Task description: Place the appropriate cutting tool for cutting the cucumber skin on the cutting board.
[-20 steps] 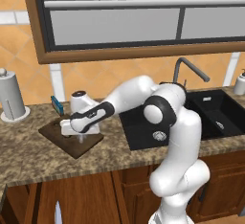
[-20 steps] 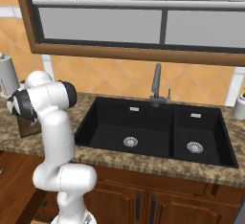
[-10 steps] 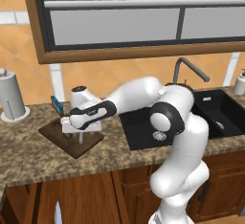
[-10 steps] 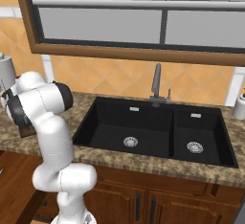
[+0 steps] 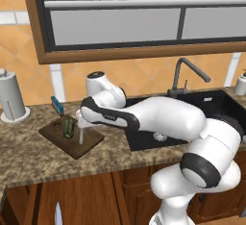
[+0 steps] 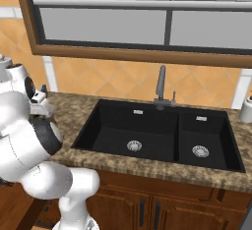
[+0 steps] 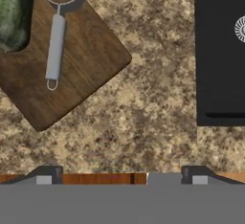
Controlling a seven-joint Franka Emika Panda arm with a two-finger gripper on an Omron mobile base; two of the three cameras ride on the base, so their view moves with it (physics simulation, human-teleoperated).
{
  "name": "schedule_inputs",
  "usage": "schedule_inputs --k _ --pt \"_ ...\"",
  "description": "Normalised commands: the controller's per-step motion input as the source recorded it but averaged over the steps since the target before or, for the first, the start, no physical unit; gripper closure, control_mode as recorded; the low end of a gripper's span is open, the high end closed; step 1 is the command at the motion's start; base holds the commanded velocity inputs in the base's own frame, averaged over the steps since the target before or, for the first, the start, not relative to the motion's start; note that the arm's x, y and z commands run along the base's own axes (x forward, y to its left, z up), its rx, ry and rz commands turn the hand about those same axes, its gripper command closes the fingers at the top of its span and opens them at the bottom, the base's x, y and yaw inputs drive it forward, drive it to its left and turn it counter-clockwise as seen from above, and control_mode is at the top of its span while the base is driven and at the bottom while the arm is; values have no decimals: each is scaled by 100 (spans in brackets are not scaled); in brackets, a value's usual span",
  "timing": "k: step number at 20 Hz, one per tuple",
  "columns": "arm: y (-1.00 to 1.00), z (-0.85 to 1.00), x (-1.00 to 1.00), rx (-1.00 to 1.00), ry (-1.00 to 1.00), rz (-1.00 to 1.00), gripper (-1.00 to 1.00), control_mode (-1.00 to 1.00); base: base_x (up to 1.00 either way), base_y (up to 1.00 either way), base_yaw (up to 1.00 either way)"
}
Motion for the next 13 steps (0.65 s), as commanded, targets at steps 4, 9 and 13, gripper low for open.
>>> schedule_inputs --k 4,9,13 --pt "-100 72 -100 0 -6 12 -100 -100 0 0 0" --pt "-100 73 -100 0 -1 6 -100 -100 0 0 0" --pt "-100 52 -100 0 -8 4 -100 -100 0 0 0"
